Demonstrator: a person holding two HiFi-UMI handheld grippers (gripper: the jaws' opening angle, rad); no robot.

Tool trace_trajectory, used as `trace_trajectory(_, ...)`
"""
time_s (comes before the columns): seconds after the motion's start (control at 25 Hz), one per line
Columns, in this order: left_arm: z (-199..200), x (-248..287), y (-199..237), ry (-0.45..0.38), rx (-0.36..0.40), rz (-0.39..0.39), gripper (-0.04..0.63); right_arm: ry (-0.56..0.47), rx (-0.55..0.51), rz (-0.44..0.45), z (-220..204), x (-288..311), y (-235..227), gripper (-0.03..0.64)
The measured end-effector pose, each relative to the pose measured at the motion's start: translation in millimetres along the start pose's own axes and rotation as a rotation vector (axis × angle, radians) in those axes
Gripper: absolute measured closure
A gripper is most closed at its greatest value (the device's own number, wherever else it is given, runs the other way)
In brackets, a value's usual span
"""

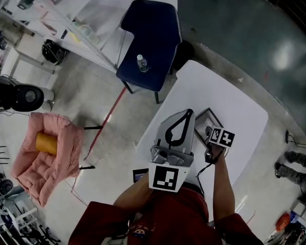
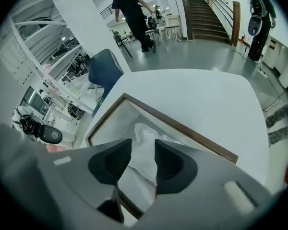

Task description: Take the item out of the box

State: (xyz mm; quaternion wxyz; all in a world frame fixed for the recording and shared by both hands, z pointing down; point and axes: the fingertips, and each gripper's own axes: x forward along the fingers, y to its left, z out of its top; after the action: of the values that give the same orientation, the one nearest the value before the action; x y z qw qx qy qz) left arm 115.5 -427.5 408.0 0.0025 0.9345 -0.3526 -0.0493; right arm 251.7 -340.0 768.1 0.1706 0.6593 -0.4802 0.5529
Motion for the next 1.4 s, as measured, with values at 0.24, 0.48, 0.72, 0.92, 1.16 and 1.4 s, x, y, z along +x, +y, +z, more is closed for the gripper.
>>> trace_trajectory(0.24, 0, 0, -2, 0.002, -0.007, 0.002, 0.592, 0.069, 0.004, -0.013, -6, 10, -3, 0.457)
trace_trajectory(0.48, -2, 0, -4, 0.013, -0.009, 0.000, 0.592, 0.126, 0.030, -0.034, -16, 25, -9, 0.449)
trace_trajectory(0.72, -5, 1, 1, 0.018, -0.001, 0.000, 0.592, 0.147, 0.017, -0.067, -17, 37, -12, 0.459)
trace_trajectory(0.92, -3, -2, -6, 0.011, -0.010, 0.000, 0.592, 0.160, 0.014, -0.074, -23, 35, -18, 0.472)
trace_trajectory(1.16, 0, 0, -5, 0.012, -0.003, -0.007, 0.592, 0.166, 0.000, -0.089, -21, 38, -16, 0.489)
trace_trajectory(1.4, 2, -2, -3, 0.007, 0.003, -0.006, 0.592, 0.161, -0.005, -0.108, -22, 38, -14, 0.517)
